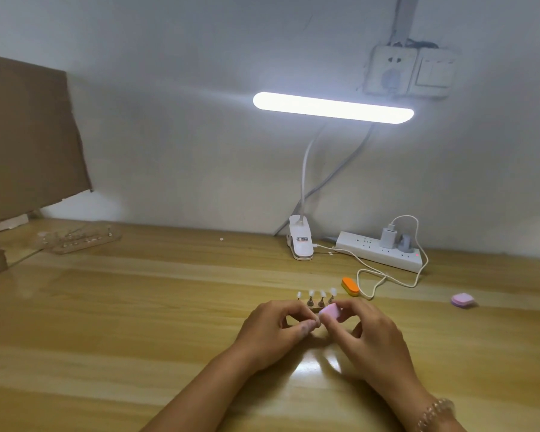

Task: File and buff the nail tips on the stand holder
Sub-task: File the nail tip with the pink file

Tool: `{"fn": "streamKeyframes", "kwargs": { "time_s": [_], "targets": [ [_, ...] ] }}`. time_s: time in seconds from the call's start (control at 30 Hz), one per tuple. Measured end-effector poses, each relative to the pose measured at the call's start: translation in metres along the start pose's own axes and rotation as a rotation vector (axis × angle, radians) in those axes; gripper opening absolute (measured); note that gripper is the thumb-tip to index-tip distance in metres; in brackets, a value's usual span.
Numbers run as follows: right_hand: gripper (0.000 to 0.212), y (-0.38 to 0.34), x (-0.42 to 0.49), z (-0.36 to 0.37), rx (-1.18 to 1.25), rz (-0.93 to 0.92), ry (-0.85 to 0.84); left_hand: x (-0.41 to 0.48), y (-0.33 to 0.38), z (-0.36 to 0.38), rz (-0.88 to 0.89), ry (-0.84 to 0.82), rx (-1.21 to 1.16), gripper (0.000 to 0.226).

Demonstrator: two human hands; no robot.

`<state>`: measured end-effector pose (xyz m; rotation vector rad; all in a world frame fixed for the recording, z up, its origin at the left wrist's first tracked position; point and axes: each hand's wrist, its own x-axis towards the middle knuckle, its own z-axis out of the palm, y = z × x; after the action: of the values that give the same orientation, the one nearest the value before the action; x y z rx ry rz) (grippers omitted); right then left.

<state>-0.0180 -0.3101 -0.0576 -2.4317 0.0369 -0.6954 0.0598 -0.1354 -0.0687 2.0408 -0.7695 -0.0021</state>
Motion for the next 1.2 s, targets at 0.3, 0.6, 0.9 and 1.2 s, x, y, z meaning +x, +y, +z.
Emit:
{"fn": "streamKeyframes", "kwargs": {
  "time_s": [0.3, 0.6, 0.9, 1.2],
  "targets": [
    [0.014, 0.005, 0.004, 0.000, 0.125, 0.039, -0.015, -0.001, 0.000, 0.000, 0.031, -0.002, -0.021, 0.006],
    [0.022, 0.001, -0.001, -0.001, 0.063, 0.006, 0.007, -0.002, 0.003, -0.001, 0.036, -0.002, -0.043, 0.016],
    [0.022, -0.007, -0.004, -0.003, -0.023, -0.058, 0.008, -0.001, 0.001, 0.000, 0.007, 0.004, 0.000, 0.010],
    [0.024, -0.010, -0.006, -0.003, -0.069, -0.079, -0.044, -0.001, 0.002, -0.001, 0.006, 0.000, 0.004, 0.014]
  ]
}}
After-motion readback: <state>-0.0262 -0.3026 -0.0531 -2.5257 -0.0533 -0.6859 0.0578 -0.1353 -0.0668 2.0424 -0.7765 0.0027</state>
